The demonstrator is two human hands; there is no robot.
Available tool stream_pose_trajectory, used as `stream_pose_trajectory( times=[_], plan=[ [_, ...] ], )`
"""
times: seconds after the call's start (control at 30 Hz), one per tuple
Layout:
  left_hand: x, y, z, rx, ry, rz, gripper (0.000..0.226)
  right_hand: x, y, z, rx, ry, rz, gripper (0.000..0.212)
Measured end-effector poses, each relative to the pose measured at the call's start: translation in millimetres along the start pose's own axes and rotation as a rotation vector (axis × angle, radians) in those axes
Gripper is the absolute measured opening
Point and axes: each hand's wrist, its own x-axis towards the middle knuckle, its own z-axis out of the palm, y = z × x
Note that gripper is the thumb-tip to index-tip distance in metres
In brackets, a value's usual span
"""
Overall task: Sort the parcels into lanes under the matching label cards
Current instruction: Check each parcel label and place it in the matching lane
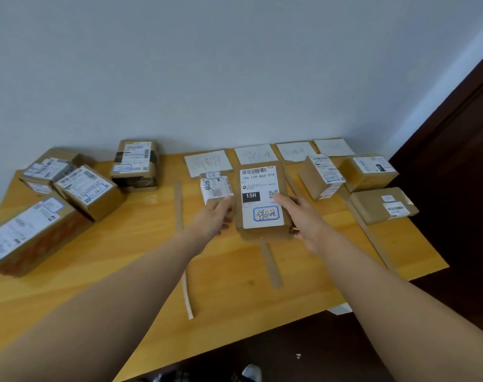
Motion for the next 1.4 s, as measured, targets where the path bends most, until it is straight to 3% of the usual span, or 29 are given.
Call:
stream_pose_trajectory(
  times=[0.07, 0.23, 0.37, 0.73, 1.13, 1.4],
  plan=[
    [4.9, -2.2, 12.0, 0.033, 0.022, -0.019, 0.045, 10.8, 2.7, -18.6, 0.009, 0.022, 0.028, 0.034],
    [23.8, -2.6, 15.3, 0.043, 0.048, -0.060, 0.031, 45.1, 9.7, -36.4, 0.036, 0.061, 0.098, 0.053],
    [50.7, 1.8, 7.8, 0.031, 0.101, -0.075, 0.028, 73.9, 16.8, -36.1, 0.002, 0.065, 0.141, 0.033],
    [108.0, 21.6, 22.8, 0.018, 0.093, -0.126, 0.028, 138.9, 19.1, -45.4, 0.001, 0.089, 0.222, 0.064],
    [138.5, 33.2, 54.0, 0.027, 0.117, -0.203, 0.023, 195.3, 19.0, -67.7, -0.065, -0.027, 0.225, 0.059],
    [179.0, 35.6, 89.4, 0.217, 0.014, -0.235, 0.052, 214.6, 5.4, -69.5, -0.348, -0.050, 0.090, 0.052]
  ],
)
